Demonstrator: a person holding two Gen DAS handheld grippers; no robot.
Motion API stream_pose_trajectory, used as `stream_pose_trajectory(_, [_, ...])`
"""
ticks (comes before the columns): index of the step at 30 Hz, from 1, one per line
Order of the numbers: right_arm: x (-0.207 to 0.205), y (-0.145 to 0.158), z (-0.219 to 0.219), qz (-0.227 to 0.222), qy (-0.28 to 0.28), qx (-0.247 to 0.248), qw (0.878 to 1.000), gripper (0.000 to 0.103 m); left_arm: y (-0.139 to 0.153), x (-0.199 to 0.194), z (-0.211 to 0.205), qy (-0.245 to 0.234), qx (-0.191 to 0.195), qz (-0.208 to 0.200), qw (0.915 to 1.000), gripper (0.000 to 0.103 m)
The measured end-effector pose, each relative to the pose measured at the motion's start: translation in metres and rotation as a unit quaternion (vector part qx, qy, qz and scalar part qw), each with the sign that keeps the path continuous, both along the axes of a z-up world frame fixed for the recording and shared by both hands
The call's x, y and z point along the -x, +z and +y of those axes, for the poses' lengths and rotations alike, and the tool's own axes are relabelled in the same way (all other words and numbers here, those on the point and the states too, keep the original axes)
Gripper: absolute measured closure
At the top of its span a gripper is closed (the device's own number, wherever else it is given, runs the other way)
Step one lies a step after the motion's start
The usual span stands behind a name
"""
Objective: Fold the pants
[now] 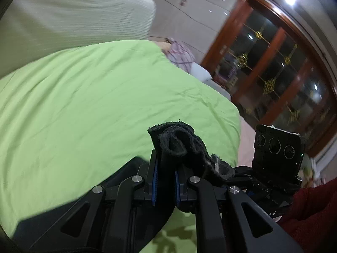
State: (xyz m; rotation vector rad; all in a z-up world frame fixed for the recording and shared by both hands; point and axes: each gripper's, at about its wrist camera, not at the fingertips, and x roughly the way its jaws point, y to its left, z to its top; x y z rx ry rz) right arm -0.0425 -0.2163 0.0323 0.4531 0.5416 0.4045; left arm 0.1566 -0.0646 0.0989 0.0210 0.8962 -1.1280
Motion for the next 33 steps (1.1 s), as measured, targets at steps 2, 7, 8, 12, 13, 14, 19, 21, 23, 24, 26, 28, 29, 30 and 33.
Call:
stream_pose_trajectory(2, [-0.008,-0.007,0.01,0.015,0.015,0.014,1.0,0.089,-0.009,0.001,0.01,0.016,0.004,0.007,0.9998,0.092])
stream_pose_trajectory(7, [-0.025,-0.018,0.031,0.045,0.037,0.048,0.997,0.089,-0.038,-0.003,0.042,0.067,0.017,0.041,0.9968,0.092])
stream_pose_trajectory(8, [-0.029,-0.021,0.035,0.053,0.043,0.056,0.996,0.089,-0.043,-0.002,0.045,0.073,0.018,0.046,0.9961,0.092])
stream_pose_trajectory(12, [-0.043,-0.027,0.048,0.079,0.054,0.093,0.991,0.089,-0.066,-0.008,0.056,0.099,0.023,0.069,0.9924,0.092])
stream_pose_trajectory(13, [-0.047,-0.025,0.051,0.083,0.055,0.097,0.99,0.089,-0.072,-0.009,0.06,0.107,0.024,0.077,0.991,0.093])
stream_pose_trajectory(14, [-0.051,-0.029,0.053,0.093,0.058,0.104,0.988,0.089,-0.077,-0.01,0.063,0.112,0.025,0.081,0.9901,0.093])
stream_pose_trajectory(19, [-0.061,-0.039,0.055,0.124,0.07,0.11,0.984,0.086,-0.102,-0.012,0.076,0.144,0.025,0.112,0.983,0.093])
stream_pose_trajectory(21, [-0.063,-0.043,0.056,0.131,0.069,0.117,0.982,0.086,-0.107,-0.011,0.081,0.155,0.021,0.117,0.9807,0.093])
stream_pose_trajectory(23, [-0.067,-0.042,0.059,0.137,0.069,0.117,0.981,0.083,-0.112,-0.009,0.087,0.169,0.018,0.12,0.9781,0.093])
stream_pose_trajectory(24, [-0.074,-0.038,0.064,0.138,0.069,0.119,0.981,0.083,-0.114,-0.008,0.089,0.176,0.017,0.122,0.9766,0.09])
stream_pose_trajectory(26, [-0.078,-0.034,0.068,0.141,0.072,0.12,0.98,0.078,-0.117,-0.005,0.095,0.195,0.01,0.125,0.9727,0.086])
stream_pose_trajectory(28, [-0.082,-0.031,0.072,0.142,0.077,0.121,0.979,0.072,-0.122,-0.003,0.103,0.211,0.006,0.131,0.9686,0.076])
stream_pose_trajectory(29, [-0.082,-0.031,0.073,0.142,0.079,0.122,0.979,0.068,-0.123,0.0,0.108,0.222,0.007,0.135,0.9656,0.072])
stream_pose_trajectory(30, [-0.082,-0.03,0.075,0.141,0.083,0.122,0.979,0.066,-0.124,0.003,0.114,0.235,0.009,0.137,0.9623,0.067])
stream_pose_trajectory(33, [-0.079,-0.032,0.085,0.139,0.09,0.125,0.978,0.061,-0.123,0.011,0.125,0.268,0.01,0.13,0.9545,0.059])
